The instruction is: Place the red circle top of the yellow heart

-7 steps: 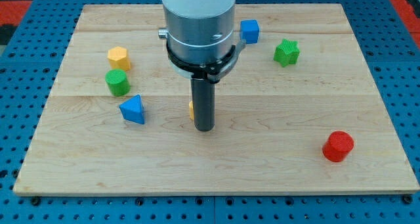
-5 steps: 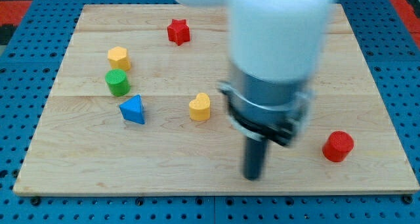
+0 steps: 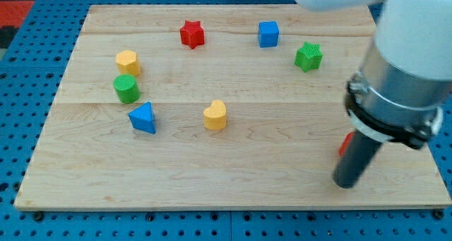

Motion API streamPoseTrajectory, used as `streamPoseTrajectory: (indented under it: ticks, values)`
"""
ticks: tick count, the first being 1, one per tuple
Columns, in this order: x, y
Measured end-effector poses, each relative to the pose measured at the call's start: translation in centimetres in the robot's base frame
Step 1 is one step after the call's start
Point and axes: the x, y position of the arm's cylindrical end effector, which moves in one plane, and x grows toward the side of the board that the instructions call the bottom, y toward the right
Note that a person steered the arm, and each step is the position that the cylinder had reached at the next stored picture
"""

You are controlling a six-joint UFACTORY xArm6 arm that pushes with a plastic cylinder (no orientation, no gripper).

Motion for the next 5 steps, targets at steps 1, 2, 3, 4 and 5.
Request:
streamPoseTrajectory:
  ticks: [1,2,3,4,5]
  values:
    - [-0.4,7.1]
    - [-5.9,4.1]
    - [-8.0,1.0]
    - [-7.4,2.8]
    - [-5.5,7.3]
